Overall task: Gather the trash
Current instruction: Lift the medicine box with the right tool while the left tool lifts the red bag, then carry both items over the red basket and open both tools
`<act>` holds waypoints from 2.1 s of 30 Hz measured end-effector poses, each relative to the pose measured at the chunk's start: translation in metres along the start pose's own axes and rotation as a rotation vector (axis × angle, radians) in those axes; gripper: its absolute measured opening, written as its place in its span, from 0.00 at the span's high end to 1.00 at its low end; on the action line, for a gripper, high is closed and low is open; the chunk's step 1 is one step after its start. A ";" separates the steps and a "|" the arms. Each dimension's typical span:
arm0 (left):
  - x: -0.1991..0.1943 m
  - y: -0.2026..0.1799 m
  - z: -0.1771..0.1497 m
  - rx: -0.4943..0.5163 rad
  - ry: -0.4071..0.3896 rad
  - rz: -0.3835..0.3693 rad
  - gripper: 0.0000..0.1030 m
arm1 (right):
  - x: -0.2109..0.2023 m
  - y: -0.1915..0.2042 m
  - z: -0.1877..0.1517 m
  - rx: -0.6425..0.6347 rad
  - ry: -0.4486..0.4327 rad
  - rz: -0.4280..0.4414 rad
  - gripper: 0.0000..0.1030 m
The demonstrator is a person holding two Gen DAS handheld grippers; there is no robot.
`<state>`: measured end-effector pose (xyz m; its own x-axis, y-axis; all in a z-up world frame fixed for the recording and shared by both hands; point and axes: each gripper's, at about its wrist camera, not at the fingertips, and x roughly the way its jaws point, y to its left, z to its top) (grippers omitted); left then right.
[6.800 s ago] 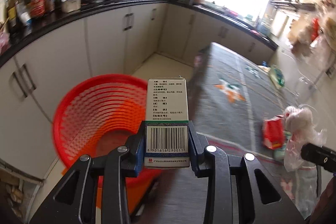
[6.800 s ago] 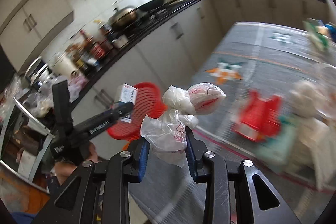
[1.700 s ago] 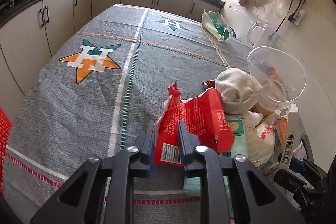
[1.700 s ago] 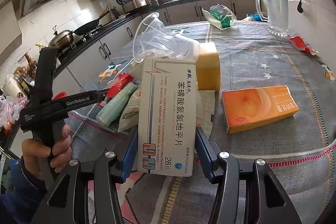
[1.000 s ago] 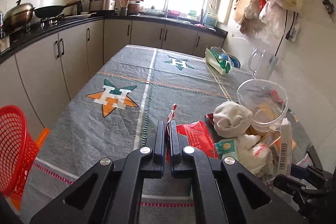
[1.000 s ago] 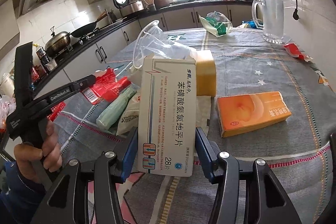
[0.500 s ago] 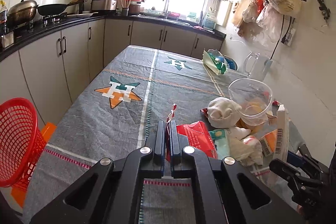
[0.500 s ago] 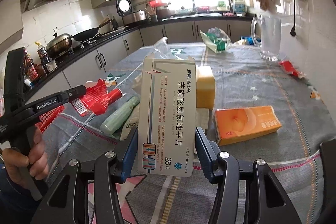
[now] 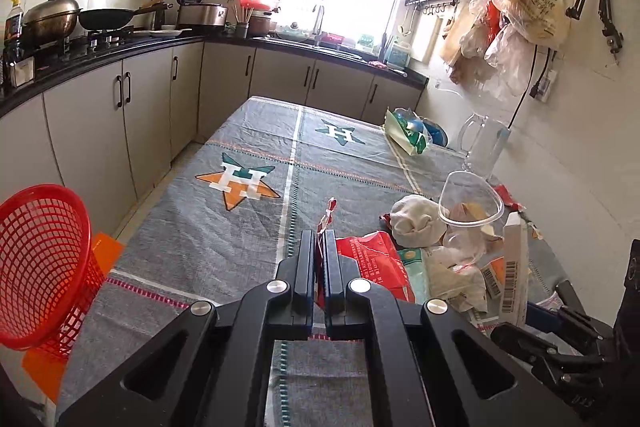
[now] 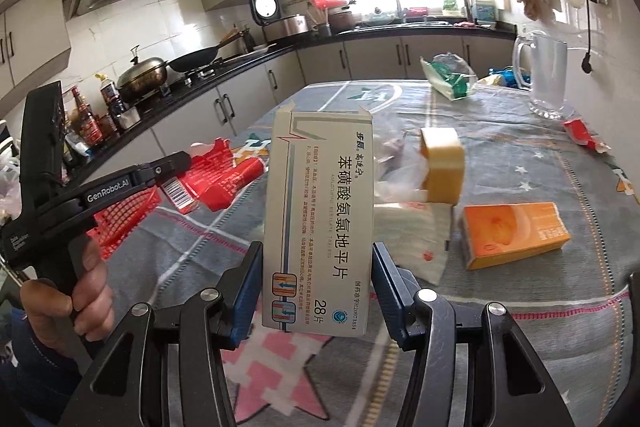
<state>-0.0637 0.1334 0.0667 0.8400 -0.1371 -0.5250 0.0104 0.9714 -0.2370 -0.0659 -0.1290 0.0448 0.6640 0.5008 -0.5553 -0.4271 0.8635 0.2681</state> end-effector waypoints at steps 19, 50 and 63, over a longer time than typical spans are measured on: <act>-0.034 0.050 0.005 -0.073 -0.056 0.052 0.97 | 0.021 0.047 0.009 -0.067 0.067 0.098 0.44; -0.123 0.217 0.007 -0.279 -0.176 0.313 0.97 | 0.097 0.198 0.059 -0.224 0.213 0.398 0.44; -0.131 0.258 -0.014 -0.324 -0.136 0.373 0.97 | 0.163 0.252 0.074 -0.173 0.343 0.488 0.44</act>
<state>-0.1781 0.3997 0.0627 0.8179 0.2549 -0.5159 -0.4541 0.8365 -0.3067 -0.0202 0.1740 0.0799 0.1442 0.7632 -0.6299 -0.7444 0.5030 0.4391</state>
